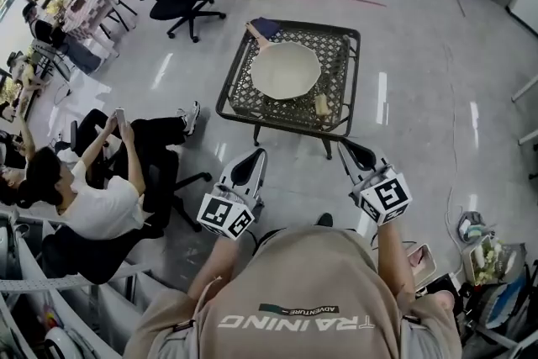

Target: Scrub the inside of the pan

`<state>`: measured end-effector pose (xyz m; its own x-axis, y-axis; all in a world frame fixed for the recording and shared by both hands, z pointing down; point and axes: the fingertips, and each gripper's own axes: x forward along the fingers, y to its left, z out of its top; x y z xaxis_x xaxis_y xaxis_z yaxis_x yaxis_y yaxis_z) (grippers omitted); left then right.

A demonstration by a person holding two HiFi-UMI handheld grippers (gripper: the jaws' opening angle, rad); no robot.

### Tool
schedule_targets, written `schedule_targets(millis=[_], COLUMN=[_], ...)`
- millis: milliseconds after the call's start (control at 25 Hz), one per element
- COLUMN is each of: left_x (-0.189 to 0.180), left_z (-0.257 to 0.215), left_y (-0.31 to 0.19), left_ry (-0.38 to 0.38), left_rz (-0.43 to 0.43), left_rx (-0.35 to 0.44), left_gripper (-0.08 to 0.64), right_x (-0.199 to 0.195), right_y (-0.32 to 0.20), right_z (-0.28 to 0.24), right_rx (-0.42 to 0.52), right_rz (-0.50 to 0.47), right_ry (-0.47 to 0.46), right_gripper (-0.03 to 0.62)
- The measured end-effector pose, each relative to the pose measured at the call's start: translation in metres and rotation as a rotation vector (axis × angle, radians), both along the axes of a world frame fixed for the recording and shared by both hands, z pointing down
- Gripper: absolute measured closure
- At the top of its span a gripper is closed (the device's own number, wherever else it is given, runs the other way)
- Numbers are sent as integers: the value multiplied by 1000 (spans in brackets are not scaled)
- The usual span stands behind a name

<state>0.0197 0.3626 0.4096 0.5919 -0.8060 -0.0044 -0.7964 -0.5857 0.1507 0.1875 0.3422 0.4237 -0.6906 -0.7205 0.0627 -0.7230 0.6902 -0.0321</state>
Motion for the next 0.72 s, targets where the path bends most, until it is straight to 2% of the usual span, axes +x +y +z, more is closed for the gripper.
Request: schedule_targets(millis=[280, 520, 720], left_x=[25, 31, 37], left_z=[7, 5, 2], left_y=[-17, -30, -26], left_ry=[-10, -32, -61], left_rz=[-32, -55, -31], left_rx=[0, -12, -39], left_gripper=[542, 542, 542], right_x=[23, 34, 34], right_y=[-18, -29, -38], right_z=[6, 5, 14], right_rx=[17, 19, 0], right_rz=[-28, -29, -18], right_ry=[6, -12, -26], right_gripper=[574, 574, 574])
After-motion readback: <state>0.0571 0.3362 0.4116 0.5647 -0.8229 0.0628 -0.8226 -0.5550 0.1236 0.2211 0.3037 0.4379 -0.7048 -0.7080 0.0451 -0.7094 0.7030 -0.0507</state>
